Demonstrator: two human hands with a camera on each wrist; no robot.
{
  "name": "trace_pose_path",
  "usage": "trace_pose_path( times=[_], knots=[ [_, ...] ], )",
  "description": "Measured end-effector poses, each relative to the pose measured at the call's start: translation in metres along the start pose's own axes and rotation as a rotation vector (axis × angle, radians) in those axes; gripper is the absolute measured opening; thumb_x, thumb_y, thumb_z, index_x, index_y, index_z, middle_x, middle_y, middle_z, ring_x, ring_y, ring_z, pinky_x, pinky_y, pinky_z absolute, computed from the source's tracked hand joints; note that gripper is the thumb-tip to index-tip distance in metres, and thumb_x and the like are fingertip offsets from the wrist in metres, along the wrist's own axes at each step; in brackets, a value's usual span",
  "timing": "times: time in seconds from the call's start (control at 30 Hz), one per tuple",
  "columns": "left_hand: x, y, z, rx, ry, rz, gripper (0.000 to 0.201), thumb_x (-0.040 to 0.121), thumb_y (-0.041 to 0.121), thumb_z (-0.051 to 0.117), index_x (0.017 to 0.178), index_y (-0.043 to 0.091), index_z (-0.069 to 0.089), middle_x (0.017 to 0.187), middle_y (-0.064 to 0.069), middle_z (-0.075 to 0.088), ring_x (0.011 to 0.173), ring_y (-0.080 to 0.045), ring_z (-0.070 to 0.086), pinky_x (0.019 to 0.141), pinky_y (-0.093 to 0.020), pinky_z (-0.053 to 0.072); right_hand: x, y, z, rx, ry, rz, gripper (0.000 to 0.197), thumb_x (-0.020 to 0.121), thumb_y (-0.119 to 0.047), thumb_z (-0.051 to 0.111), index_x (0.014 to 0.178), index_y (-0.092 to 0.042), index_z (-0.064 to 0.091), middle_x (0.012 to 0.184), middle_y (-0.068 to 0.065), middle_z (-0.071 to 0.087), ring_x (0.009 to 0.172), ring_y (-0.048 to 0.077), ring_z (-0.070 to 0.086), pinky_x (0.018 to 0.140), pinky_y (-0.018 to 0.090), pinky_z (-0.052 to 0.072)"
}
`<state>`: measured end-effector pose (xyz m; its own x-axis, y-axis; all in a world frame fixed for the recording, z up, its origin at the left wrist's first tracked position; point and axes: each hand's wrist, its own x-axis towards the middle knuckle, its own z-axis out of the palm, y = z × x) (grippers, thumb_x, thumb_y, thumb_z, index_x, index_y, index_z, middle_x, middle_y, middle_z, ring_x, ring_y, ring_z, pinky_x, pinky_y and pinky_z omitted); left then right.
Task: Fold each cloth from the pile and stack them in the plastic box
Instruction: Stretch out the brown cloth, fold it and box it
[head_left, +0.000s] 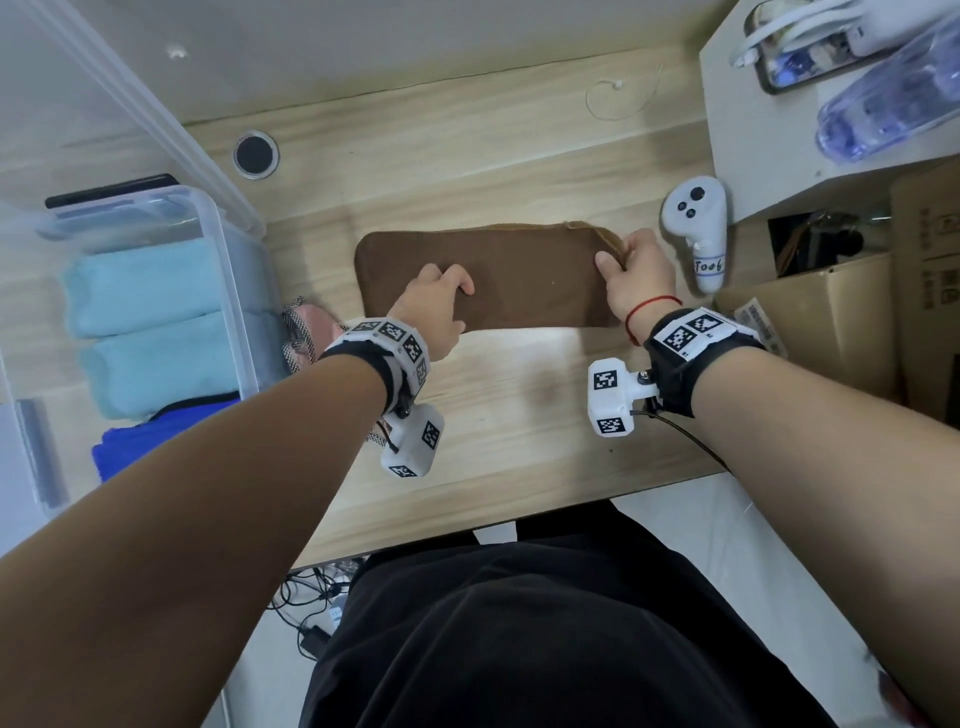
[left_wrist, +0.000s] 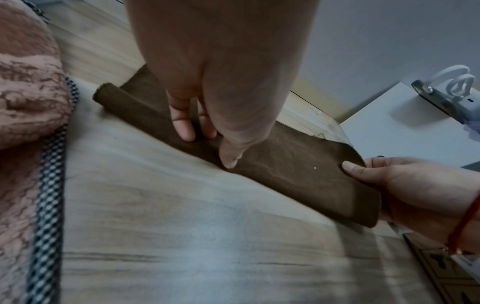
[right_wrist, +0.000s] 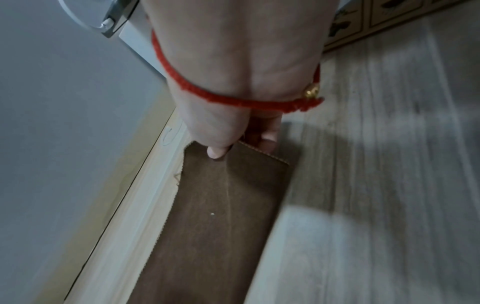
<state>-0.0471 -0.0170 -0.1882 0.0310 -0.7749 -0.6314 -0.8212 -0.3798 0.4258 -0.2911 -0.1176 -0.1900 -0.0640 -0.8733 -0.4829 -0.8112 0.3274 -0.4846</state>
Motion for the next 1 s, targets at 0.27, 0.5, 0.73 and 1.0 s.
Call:
trace_pose_path(
  times=[0.27, 0.5, 0.73, 1.0],
  knots=[
    [-0.008, 0.025, 0.012, 0.112, -0.138, 0.153, 0.069, 0.08, 0.009, 0.048, 0.138, 0.044, 0.036, 0.113, 0.001, 0.036, 0.108, -0.02, 0.039, 0.089, -0.043, 0.047, -0.002, 0.003, 0.003, -0.024, -0.093, -0.013, 0.03, 0.094, -0.038, 0.056, 0.112, -0.014, 0.059, 0.099, 0.003, 0.062, 0.097, 0.024, 0.059, 0.081, 0.029, 0.042],
    [-0.016, 0.019, 0.0, -0.291, 0.103, 0.072, 0.033, 0.083, 0.028, 0.065, 0.115, 0.032, 0.062, 0.099, 0.007, 0.057, 0.08, -0.011, 0.057, 0.088, -0.036, 0.051, -0.024, -0.046, 0.007, 0.122, -0.142, -0.175, 0.022, 0.094, -0.03, 0.057, 0.112, -0.018, 0.053, 0.082, 0.002, 0.061, 0.069, 0.019, 0.058, 0.061, 0.026, 0.045],
    [-0.041, 0.002, -0.016, -0.848, -0.053, -0.06, 0.081, 0.061, 0.033, 0.09, 0.13, 0.019, 0.049, 0.113, -0.001, 0.063, 0.096, -0.011, 0.067, 0.085, -0.024, 0.055, -0.054, -0.121, 0.032, 0.096, -0.296, -0.292, 0.013, 0.091, -0.022, 0.055, 0.099, -0.011, 0.056, 0.057, 0.005, 0.066, 0.038, 0.01, 0.06, 0.043, 0.02, 0.047],
    [-0.047, -0.042, -0.022, -0.953, 0.093, -0.228, 0.058, 0.066, 0.028, 0.085, 0.115, 0.011, 0.059, 0.101, -0.005, 0.072, 0.097, -0.019, 0.069, 0.088, -0.037, 0.055, -0.066, -0.171, 0.084, 0.055, -0.482, -0.367, 0.012, 0.094, -0.028, 0.053, 0.084, -0.021, 0.057, 0.063, 0.0, 0.068, 0.049, 0.017, 0.064, 0.043, 0.023, 0.046]
  ],
)
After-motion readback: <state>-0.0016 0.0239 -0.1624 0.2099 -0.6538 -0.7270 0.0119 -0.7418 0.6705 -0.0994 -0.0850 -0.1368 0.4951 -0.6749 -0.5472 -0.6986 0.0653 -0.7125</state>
